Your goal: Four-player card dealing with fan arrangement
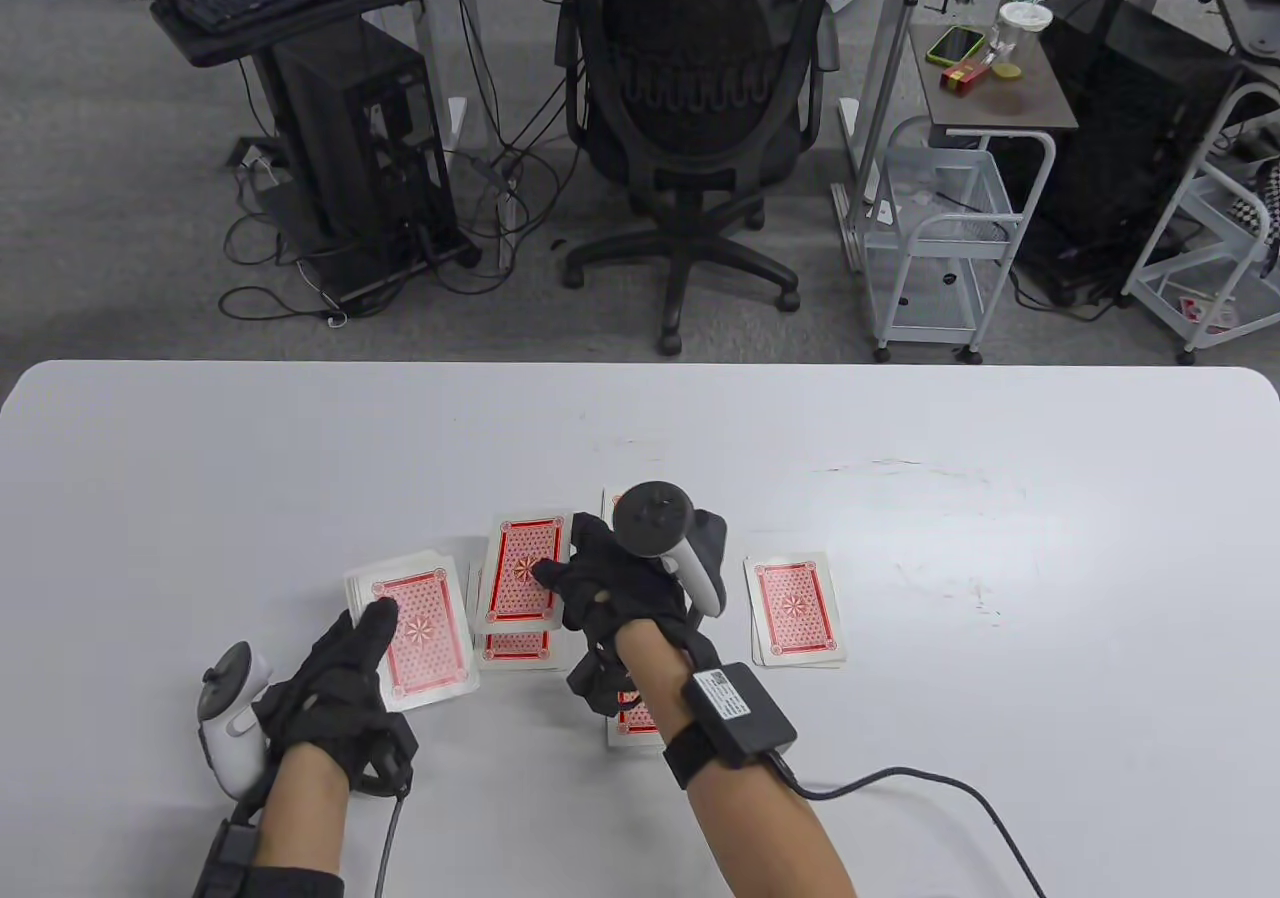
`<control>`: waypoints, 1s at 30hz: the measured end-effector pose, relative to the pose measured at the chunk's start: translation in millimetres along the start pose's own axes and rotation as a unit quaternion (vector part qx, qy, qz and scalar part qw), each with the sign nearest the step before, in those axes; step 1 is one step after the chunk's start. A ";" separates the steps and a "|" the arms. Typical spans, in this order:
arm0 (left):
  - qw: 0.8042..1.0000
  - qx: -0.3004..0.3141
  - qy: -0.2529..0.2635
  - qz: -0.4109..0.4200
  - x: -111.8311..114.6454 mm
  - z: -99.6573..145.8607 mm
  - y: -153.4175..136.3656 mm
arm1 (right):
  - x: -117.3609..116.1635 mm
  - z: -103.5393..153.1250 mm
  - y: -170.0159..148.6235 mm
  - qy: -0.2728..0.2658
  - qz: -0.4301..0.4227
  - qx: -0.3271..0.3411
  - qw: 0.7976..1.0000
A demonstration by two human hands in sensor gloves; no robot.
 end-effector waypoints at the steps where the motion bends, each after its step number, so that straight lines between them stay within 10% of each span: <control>1: 1.000 -0.005 0.005 0.003 -3.7 -1.0 -0.1 | -7.9 -6.5 3.8 0.001 0.023 -0.012 1.000; 6: 1.000 -0.009 -0.004 0.006 -3.1 -4.2 0.6 | -48.3 -25.5 17.5 -0.004 0.170 -0.061 0.984; 12: 1.000 -0.004 -0.013 -0.005 4.3 -4.4 1.3 | -72.1 -30.2 24.6 -0.059 0.379 -0.095 0.919; 21: 0.999 0.010 -0.040 0.025 13.8 -6.3 -1.2 | -28.1 2.3 28.7 0.051 0.057 0.017 0.997; 25: 0.997 0.014 -0.067 0.033 26.8 -5.1 -3.6 | -30.4 21.2 31.1 0.117 -0.005 0.085 0.989; 30: 0.997 0.026 -0.071 0.032 41.9 1.3 -8.1 | -32.8 39.0 30.0 0.051 0.022 0.101 0.993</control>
Point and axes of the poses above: the tracker on the back of each hand, its own y axis roughly to the thumb side, its own z axis roughly from the fingertips to the wrist, x = y × z, the point moved 1 cm from there along -z, roughly from the wrist to the fingertips, and after that the axes turned 14 degrees about -x, right-handed, at the moved point
